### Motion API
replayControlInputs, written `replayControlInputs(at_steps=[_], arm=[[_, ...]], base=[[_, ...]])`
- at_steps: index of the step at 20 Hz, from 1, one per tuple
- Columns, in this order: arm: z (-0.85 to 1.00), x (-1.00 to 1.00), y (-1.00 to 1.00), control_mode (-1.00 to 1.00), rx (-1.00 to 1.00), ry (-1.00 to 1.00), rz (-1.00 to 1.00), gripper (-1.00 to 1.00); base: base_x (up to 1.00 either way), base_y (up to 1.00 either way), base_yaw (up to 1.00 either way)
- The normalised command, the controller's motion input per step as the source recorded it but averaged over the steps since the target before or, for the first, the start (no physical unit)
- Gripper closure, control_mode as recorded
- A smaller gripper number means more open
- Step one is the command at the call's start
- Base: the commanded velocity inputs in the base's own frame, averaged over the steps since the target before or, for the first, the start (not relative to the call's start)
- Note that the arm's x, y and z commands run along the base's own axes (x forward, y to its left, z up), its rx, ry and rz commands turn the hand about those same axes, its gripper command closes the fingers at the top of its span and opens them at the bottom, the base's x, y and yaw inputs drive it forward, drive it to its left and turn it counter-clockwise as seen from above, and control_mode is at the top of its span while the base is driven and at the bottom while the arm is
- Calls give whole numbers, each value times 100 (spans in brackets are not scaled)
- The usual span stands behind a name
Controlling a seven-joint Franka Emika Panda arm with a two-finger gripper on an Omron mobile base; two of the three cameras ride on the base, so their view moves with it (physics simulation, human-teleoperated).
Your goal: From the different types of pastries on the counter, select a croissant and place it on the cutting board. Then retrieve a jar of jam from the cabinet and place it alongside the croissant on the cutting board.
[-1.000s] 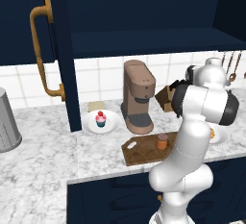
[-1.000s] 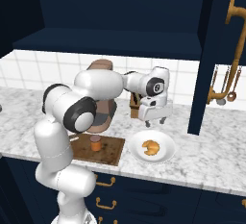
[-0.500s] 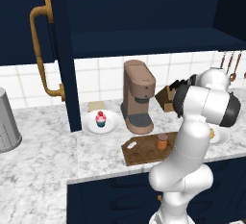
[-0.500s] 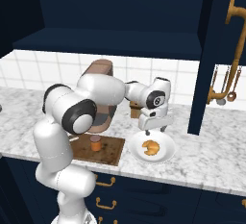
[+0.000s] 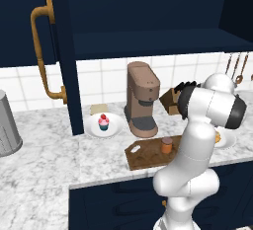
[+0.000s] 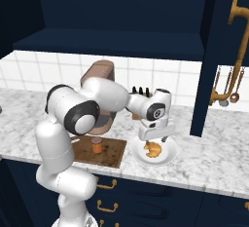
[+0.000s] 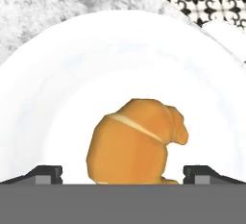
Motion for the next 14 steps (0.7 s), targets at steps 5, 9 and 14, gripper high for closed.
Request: replayControlInputs(at_steps=[5, 9, 14], arm=[[-27, -12, 0, -100, 0, 0, -8, -100], [-30, -20, 0, -100, 0, 0, -8, -100], [-32, -9, 0, -100, 0, 0, -8, 100]], base=[[0, 0, 0], [0, 0, 0], [0, 0, 0]])
